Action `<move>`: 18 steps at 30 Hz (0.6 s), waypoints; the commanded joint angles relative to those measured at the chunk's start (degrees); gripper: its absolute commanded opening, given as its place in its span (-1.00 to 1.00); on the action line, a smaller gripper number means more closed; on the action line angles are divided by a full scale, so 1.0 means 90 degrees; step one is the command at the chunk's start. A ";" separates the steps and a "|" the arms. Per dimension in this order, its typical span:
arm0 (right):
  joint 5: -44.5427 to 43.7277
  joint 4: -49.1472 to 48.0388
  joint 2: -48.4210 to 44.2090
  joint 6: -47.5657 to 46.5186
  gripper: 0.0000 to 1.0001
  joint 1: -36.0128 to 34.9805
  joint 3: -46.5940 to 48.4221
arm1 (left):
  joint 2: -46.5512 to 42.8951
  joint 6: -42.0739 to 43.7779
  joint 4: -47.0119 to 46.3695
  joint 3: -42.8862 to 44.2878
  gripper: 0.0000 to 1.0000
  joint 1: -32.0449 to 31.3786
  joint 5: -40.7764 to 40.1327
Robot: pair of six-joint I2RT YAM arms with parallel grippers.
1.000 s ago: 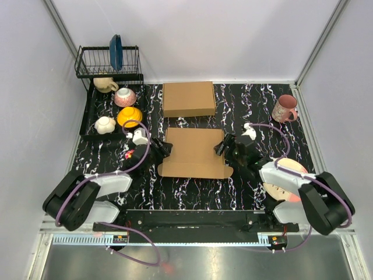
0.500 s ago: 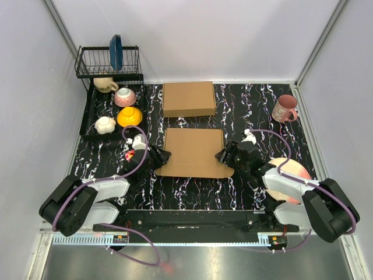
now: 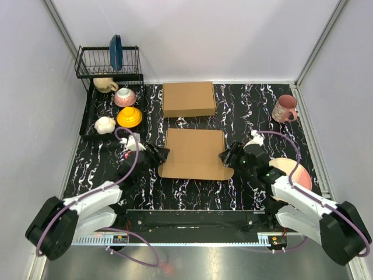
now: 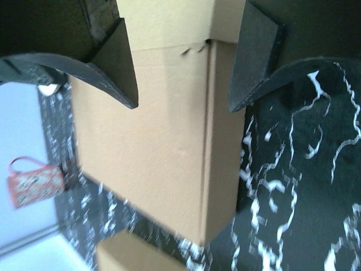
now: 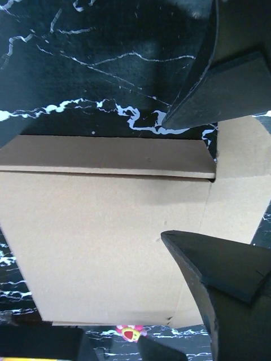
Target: Fold the paper box
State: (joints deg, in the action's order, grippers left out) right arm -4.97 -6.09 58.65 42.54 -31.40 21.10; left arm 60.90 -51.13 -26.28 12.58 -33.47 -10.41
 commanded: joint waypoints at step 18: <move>-0.0659 0.0247 -0.0121 -0.0108 -0.77 0.0226 -0.0001 | -0.0010 -0.0168 0.0616 0.0389 -0.95 0.1033 -0.0046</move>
State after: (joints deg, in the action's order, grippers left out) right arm -10.04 0.99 56.55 41.06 -30.68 20.75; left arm 60.29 -52.40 -14.68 15.46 -26.59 -14.98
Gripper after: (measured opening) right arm 0.145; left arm 0.068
